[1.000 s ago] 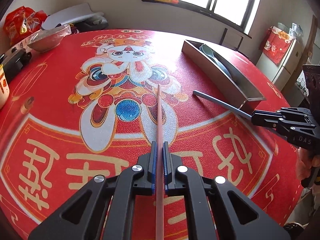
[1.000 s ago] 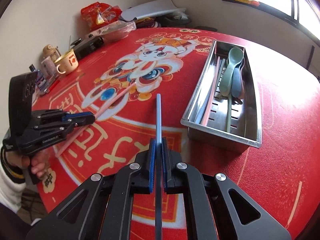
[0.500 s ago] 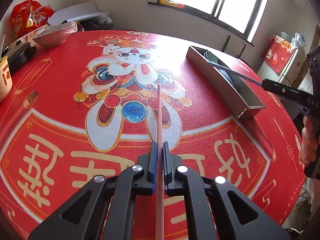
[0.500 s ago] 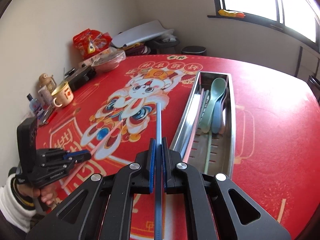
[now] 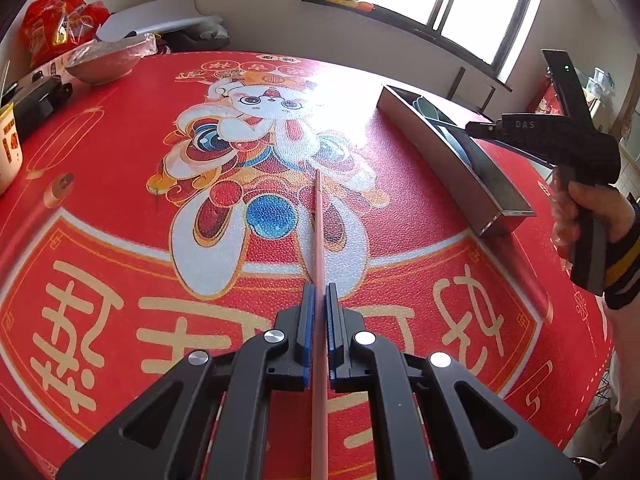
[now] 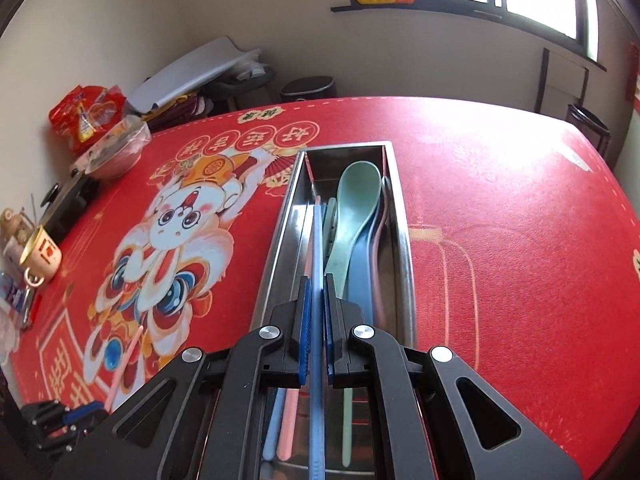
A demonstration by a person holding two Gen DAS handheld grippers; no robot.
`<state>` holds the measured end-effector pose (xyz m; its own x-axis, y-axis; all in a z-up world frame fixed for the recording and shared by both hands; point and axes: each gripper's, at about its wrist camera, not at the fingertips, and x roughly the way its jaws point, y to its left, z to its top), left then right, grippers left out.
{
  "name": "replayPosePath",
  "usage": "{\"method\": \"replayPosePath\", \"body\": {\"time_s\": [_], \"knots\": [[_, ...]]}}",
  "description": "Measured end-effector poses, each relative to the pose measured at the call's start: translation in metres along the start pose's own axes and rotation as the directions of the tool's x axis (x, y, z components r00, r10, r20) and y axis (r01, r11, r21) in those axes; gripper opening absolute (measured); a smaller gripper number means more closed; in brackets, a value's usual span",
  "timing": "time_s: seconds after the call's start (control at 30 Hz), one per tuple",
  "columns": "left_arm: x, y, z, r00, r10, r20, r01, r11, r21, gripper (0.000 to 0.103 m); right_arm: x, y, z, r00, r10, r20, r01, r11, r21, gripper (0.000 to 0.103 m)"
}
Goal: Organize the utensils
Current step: 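Carry the dark blue chopstick into the steel tray and open the right gripper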
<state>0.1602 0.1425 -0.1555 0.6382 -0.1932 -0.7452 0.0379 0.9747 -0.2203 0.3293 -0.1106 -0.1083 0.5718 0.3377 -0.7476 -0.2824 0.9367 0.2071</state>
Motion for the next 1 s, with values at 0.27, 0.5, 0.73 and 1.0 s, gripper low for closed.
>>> {"method": "replayPosePath", "body": {"time_s": [0.27,0.5,0.73,1.0], "knots": [[0.0,0.0,0.0,1.0,0.002,0.0,-0.002,1.0,0.001,0.006,0.02,-0.003,-0.009,0.995,0.078,-0.067,-0.072,0.993,0.089,0.008],[0.001,-0.002,0.0,1.0,0.015,-0.001,-0.015,1.0,0.01,0.006,0.0,-0.016,-0.017,0.998,0.064,-0.016,-0.062,0.993,0.097,0.008],[0.001,-0.005,0.0,0.999,0.034,0.001,-0.034,0.999,0.021,0.006,-0.035,-0.033,-0.037,0.993,-0.026,0.118,0.028,1.0,-0.011,0.02],[0.0,-0.012,-0.001,0.995,0.1,0.005,-0.1,0.994,0.05,0.006,-0.062,-0.05,-0.053,0.97,0.008,0.245,-0.002,1.0,-0.025,0.065]]}}
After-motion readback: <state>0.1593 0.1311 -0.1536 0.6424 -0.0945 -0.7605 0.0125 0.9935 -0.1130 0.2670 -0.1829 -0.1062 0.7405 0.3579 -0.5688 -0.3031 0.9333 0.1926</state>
